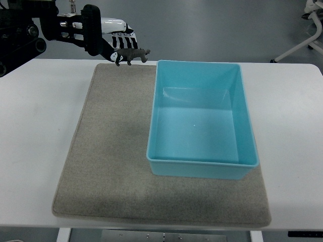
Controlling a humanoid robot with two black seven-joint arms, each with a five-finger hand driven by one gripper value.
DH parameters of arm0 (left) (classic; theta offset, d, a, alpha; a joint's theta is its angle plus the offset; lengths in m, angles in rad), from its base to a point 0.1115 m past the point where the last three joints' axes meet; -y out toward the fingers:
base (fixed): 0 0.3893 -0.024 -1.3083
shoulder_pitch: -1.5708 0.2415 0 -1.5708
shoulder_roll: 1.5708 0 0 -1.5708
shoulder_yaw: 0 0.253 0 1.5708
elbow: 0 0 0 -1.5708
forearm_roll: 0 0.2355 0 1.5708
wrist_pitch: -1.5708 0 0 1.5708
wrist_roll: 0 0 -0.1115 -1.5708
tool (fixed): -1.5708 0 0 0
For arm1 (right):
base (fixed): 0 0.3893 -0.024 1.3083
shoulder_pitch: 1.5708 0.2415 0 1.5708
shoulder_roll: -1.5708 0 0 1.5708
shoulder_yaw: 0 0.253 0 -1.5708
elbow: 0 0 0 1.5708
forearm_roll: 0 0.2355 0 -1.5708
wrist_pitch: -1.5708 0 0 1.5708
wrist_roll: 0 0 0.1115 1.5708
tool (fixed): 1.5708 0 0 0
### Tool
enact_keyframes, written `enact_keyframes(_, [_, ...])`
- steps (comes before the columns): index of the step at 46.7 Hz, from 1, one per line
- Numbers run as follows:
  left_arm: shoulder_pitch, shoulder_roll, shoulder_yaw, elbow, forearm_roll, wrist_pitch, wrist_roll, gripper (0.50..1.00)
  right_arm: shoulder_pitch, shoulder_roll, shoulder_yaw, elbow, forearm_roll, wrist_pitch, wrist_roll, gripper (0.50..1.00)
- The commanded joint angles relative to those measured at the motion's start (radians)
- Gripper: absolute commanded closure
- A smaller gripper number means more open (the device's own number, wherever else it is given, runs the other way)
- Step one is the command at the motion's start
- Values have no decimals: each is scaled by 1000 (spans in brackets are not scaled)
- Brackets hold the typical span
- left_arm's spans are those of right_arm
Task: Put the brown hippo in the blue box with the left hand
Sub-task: 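Lift the brown toy with the left hand off the mat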
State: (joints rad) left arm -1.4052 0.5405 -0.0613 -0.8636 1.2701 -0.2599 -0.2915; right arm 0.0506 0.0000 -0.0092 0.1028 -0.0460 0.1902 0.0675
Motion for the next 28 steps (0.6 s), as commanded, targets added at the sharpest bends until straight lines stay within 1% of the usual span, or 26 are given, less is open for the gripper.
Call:
enact_keyframes(1, [-8, 1, -3, 0, 0, 19, 0, 1000, 0, 0, 0, 0, 0, 0, 0, 564])
enact_keyframes(12, [-12, -1, -28, -18, -2, 44, 0, 1000, 0, 0, 0, 0, 0, 0, 0, 564])
enact_keyframes(28, [-11, -7, -58, -113, -38, 41, -1, 1000, 0, 0, 0, 0, 0, 0, 0, 564])
